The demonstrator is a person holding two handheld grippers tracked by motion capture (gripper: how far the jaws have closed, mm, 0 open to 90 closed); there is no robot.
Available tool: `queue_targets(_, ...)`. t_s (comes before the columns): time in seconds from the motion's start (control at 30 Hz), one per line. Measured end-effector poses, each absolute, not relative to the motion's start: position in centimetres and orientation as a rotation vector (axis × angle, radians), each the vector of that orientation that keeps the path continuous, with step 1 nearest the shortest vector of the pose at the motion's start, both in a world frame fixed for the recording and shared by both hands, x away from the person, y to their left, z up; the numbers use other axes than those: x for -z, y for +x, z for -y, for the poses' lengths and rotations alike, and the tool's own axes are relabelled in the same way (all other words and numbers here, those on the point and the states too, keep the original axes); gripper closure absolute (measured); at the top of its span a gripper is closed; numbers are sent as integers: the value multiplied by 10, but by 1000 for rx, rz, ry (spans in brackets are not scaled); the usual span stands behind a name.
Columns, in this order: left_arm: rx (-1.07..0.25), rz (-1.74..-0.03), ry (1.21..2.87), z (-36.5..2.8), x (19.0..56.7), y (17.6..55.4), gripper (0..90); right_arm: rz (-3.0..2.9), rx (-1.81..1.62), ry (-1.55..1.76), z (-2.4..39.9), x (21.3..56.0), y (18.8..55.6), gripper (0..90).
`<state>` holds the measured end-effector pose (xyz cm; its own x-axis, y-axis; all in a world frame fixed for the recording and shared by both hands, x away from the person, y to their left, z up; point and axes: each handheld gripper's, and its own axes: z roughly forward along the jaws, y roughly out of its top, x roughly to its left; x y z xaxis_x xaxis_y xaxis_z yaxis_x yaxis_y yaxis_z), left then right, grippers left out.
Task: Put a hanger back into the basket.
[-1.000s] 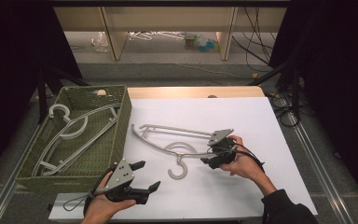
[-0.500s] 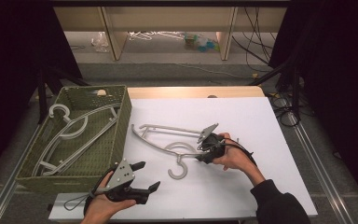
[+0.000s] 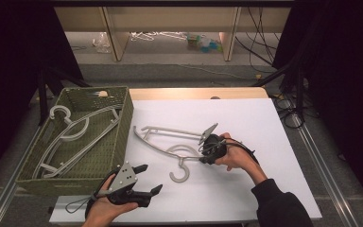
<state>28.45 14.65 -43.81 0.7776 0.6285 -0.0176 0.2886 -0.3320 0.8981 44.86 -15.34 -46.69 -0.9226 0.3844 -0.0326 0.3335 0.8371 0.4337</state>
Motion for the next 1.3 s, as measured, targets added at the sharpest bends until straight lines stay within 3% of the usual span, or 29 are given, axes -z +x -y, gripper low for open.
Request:
queue_targets(0.4, -410, -700, 1935, -148, 438, 285, 221, -2907, -569, 172, 146, 464, 439, 819)
queue_targets(0.6, -424, -699, 1944, -148, 439, 287, 230, -2914, -557, 26, 153, 458, 431, 820)
queue_targets(1.3, -555, -639, 2022, -135, 430, 297, 306, -2909, -724, -14, 177, 419, 379, 822)
